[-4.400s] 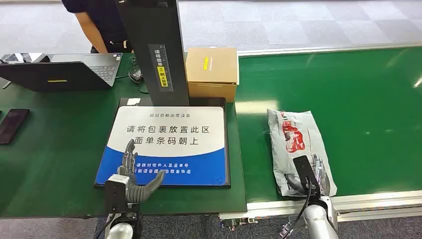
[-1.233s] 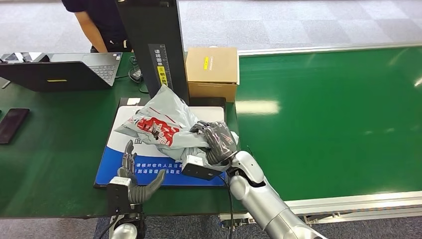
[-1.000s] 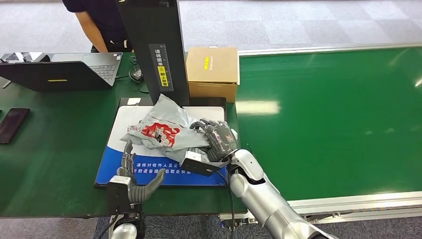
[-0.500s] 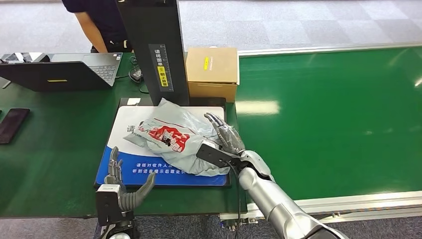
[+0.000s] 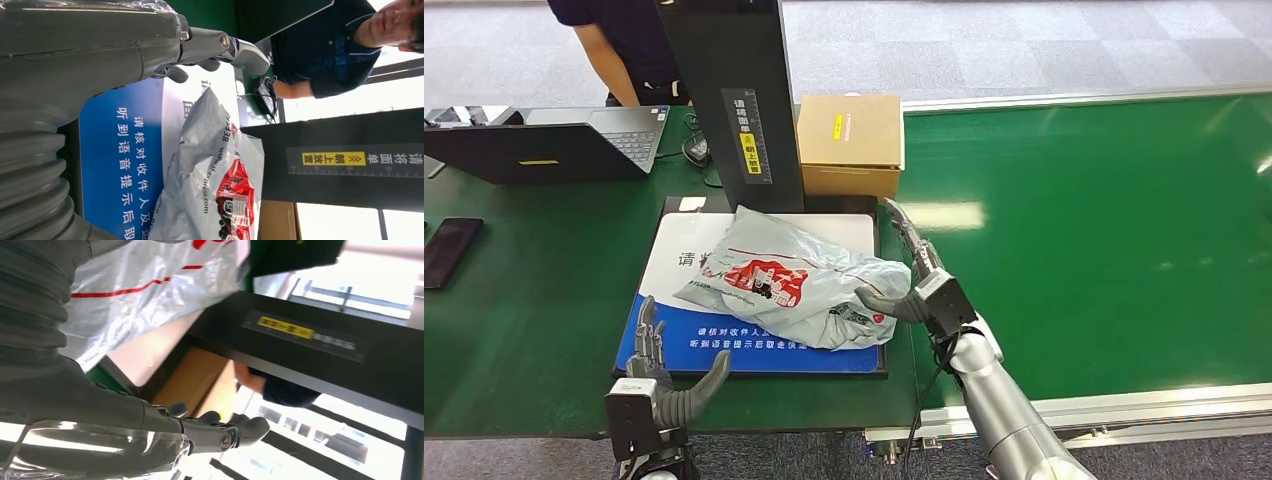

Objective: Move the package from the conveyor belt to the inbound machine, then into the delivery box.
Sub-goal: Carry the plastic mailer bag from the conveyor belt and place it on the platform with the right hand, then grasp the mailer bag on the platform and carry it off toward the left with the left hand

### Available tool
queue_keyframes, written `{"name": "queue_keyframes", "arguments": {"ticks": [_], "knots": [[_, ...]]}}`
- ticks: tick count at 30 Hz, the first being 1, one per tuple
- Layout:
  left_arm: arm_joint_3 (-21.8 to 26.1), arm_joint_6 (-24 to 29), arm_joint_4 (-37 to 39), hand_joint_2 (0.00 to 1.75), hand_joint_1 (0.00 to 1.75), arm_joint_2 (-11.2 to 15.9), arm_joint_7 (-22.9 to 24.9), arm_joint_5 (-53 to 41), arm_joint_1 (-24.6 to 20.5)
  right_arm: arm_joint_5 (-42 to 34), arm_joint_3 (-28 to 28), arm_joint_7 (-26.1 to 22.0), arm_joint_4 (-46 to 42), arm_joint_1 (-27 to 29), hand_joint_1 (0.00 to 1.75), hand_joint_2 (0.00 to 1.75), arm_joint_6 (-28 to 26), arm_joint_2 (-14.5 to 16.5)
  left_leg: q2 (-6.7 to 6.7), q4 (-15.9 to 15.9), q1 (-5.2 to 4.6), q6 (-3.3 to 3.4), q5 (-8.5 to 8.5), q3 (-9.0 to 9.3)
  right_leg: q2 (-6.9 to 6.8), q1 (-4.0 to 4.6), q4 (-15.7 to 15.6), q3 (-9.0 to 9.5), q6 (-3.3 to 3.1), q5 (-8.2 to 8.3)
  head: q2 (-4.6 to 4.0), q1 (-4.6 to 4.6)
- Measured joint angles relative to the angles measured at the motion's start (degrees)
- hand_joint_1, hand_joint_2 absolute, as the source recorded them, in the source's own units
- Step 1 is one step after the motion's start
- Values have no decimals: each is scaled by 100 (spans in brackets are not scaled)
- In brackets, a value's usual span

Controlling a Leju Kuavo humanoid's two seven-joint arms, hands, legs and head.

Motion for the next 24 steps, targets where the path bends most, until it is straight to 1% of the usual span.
{"name": "queue_keyframes", "arguments": {"ticks": [2,6,10,13,17,24], "knots": [[11,-88,14,175,0,0,-2,0,-41,-238,-103,-137,-287,124,0,0,252,-15,0,0,0,0,0,1,0,0,0,1,0,0,0,0],[42,-240,44,175,0,0,-2,-49,-108,-740,-290,-273,-953,503,0,0,907,-19,0,0,0,0,0,0,0,0,0,2,0,0,0,0],[88,-309,45,175,0,2,14,-185,-162,-1176,-464,-282,-1608,883,0,175,1465,-18,0,0,0,0,-1,-1,0,0,0,1,0,-1,0,-1],[129,-339,-10,175,0,8,33,-341,-177,-1324,-587,-240,-2016,1121,0,175,1667,-14,0,-1,0,0,-1,-1,0,0,0,1,0,-1,0,-1],[159,-329,-260,175,0,26,38,-673,-179,-1342,-744,-164,-2407,1387,0,175,1734,22,0,-1,0,0,-1,0,0,0,0,2,0,0,0,0],[114,-323,-806,175,0,117,134,-1324,-227,-1325,-963,-127,-2786,1789,0,175,1832,134,0,-1,0,0,-1,1,0,0,0,2,0,0,0,-1]]}}
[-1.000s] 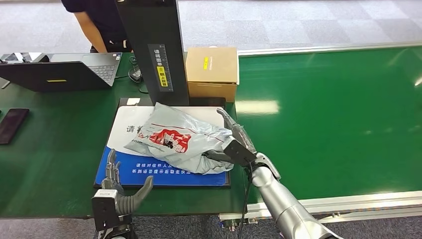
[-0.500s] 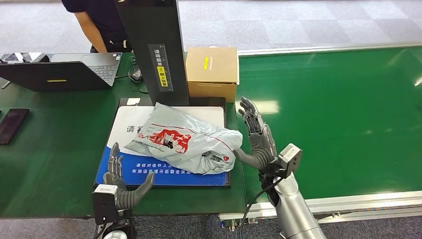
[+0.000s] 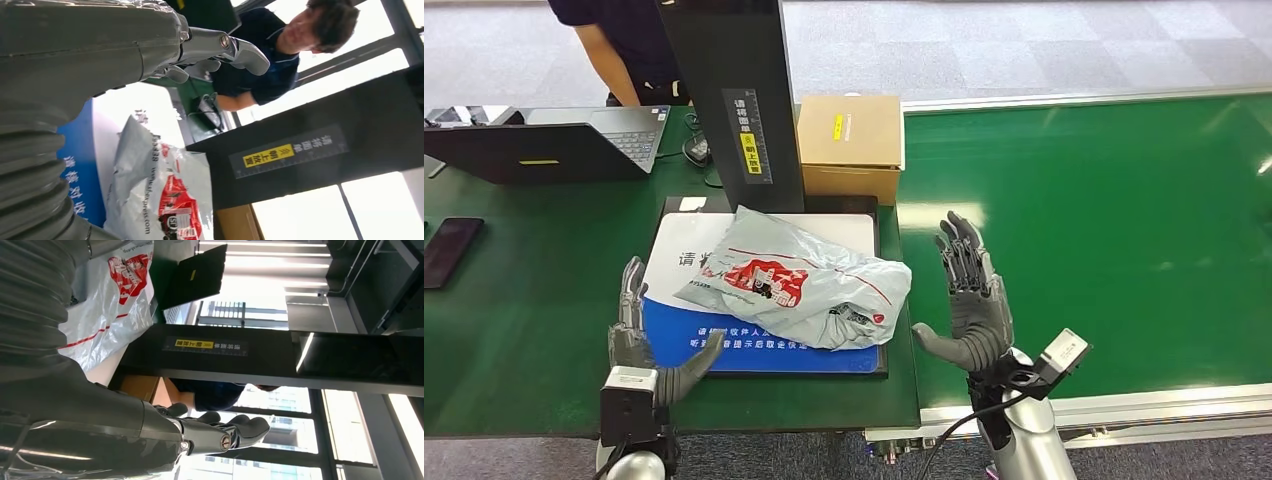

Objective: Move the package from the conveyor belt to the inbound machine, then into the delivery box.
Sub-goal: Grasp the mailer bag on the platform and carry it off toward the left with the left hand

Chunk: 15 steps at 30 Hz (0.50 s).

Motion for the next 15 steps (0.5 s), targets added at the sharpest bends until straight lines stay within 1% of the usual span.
{"name": "queue_keyframes", "arguments": {"ticks": [4,8,11,15], "knots": [[-183,81,-91,175,0,158,61,-466,-81,0,-87,-39,-115,224,0,175,114,64,0,0,0,0,0,0,0,0,0,-1,0,0,0,1],[-483,45,-96,175,0,355,311,-1306,-243,27,-152,-66,-188,447,0,175,249,131,0,0,0,0,0,0,0,0,-1,-2,0,0,0,1],[-776,-80,-23,175,0,497,498,-1885,-512,78,-165,-105,-233,648,0,175,304,180,-1,0,0,0,0,0,0,0,-1,0,0,0,0,1],[-1117,-321,272,175,0,658,724,-2293,-990,145,-167,-120,-272,848,0,175,305,233,0,0,0,0,1,2,0,0,-1,1,0,1,0,1]]}}
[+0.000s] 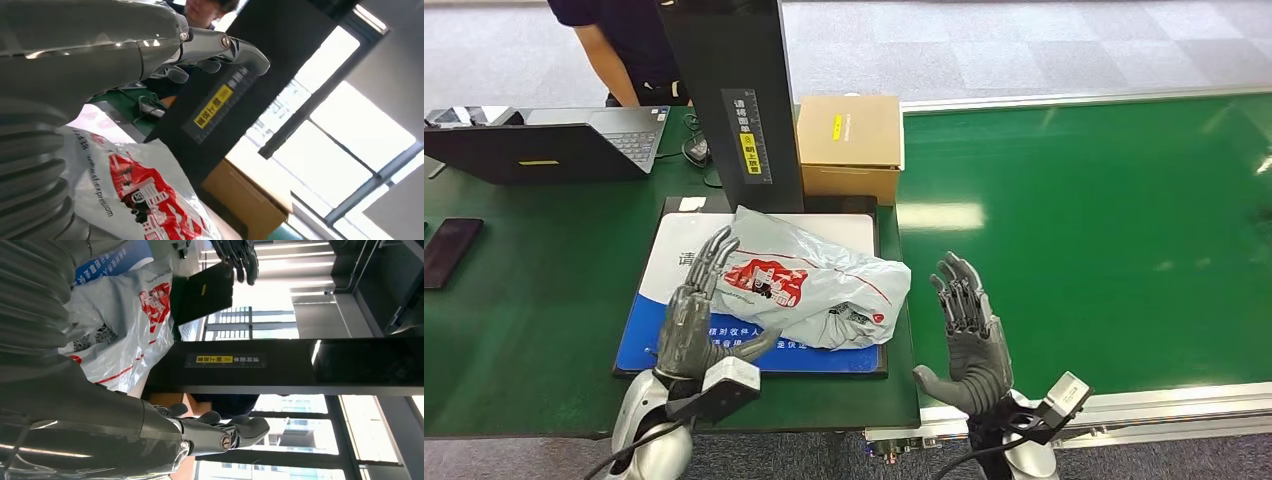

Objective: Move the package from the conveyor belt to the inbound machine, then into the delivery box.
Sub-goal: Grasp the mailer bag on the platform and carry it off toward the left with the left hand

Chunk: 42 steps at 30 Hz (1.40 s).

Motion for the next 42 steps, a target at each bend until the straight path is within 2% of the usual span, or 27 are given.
{"name": "queue_keyframes", "arguments": {"ticks": [5,10,23,25,29,33,36,42], "knots": [[-387,-387,694,175,0,179,205,-295,-732,110,-16,1,-107,145,0,175,-21,48,0,1,0,-1,4,3,0,0,0,1,-1,2,0,0],[-695,-543,1619,175,0,293,303,-366,-1492,110,-71,-10,-251,346,0,175,-5,58,1,0,0,-2,4,3,1,0,1,2,-2,2,0,1],[-1411,-1232,4162,175,0,463,466,-317,-2911,227,-218,-76,-531,788,0,175,-127,57,2,0,0,-2,4,3,2,1,2,3,-3,2,0,-1],[-1506,-1378,4460,175,5,487,484,-269,-3079,263,-233,-76,-535,803,0,175,-136,57,1,-1,1,-2,4,9,1,1,2,11,-3,1,0,0],[-1677,-1537,4906,175,175,495,514,-243,-3345,264,-289,-75,-535,822,0,175,-198,57,1,-3,0,-2,1,36,1,0,1,39,-3,0,0,0],[-1774,-1495,5182,175,175,475,526,-201,-3482,257,-362,-74,-557,877,0,175,-220,56,1,-3,0,-1,0,51,1,0,-1,53,-1,0,0,1],[-1779,-1184,5243,175,175,444,530,-94,-3490,263,-404,-72,-563,909,0,175,-236,55,1,-3,0,-3,4,54,1,1,-1,57,-3,2,0,1],[-1565,-508,4872,175,175,418,331,333,-3137,305,-431,-69,-563,1010,0,175,-317,55,2,-3,0,-7,12,53,1,2,2,55,-9,7,0,0]]}}
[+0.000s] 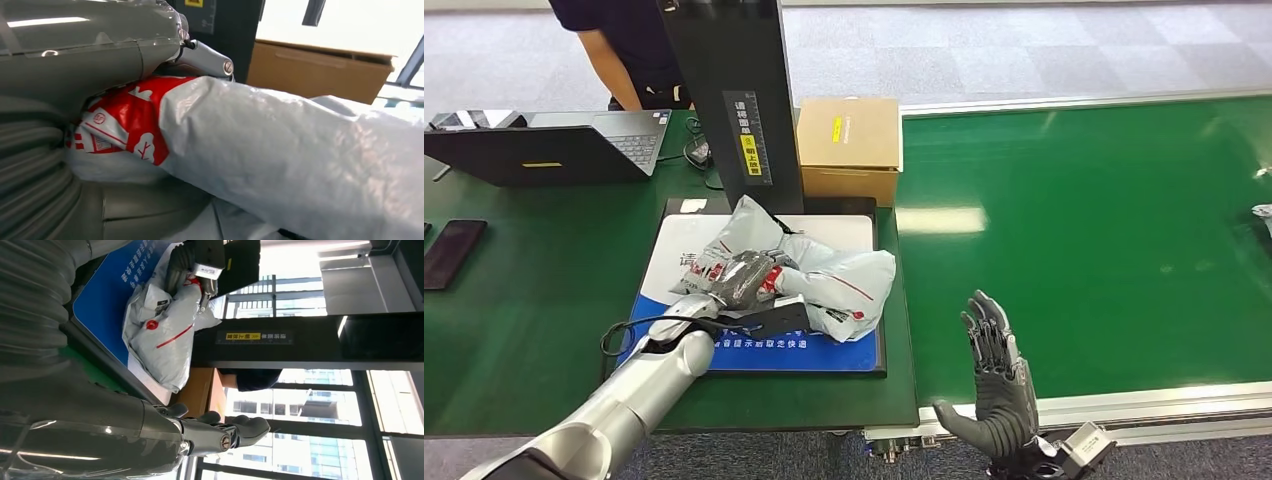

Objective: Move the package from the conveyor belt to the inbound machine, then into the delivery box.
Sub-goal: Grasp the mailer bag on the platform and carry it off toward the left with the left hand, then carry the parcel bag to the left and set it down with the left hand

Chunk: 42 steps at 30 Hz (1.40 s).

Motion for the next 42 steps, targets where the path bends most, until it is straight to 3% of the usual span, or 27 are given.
{"name": "queue_keyframes", "arguments": {"ticks": [8,14,23,30,35,38,42], "knots": [[812,1140,-1942,175,175,37,-201,547,1137,8,-37,57,-72,136,0,175,-5,4,1,0,0,0,-3,-47,1,0,1,-48,0,-2,0,1],[1636,1911,-3458,175,175,48,-700,1522,1808,-47,-44,113,-81,139,0,175,4,14,2,-1,1,1,-5,-60,1,1,1,-61,1,-3,0,1],[2955,2322,-4433,175,175,36,-1646,3195,2471,24,-47,165,-4,62,0,175,-16,144,2,-1,4,0,-4,-60,1,3,1,-62,2,-4,0,0],[3888,2927,-4356,175,175,22,-2027,4200,2243,184,-42,183,66,-7,0,175,-213,222,0,-1,4,-1,-2,-60,1,3,1,-59,2,-3,0,1],[4313,2822,-4109,175,175,39,-2032,4659,2062,320,-8,182,114,-37,0,175,-310,249,1,0,4,-1,-2,-61,0,3,1,-60,2,-3,0,1],[4693,2728,-3659,175,175,127,-2029,4680,1756,376,31,174,161,-62,0,175,-323,257,2,-1,6,-2,-2,-63,2,5,2,-62,0,-2,0,2],[5407,2973,-2565,175,175,459,-2018,4357,1141,376,88,144,284,-94,0,175,-337,256,11,-1,9,-8,2,-59,8,8,8,-67,-5,1,0,-1]]}}
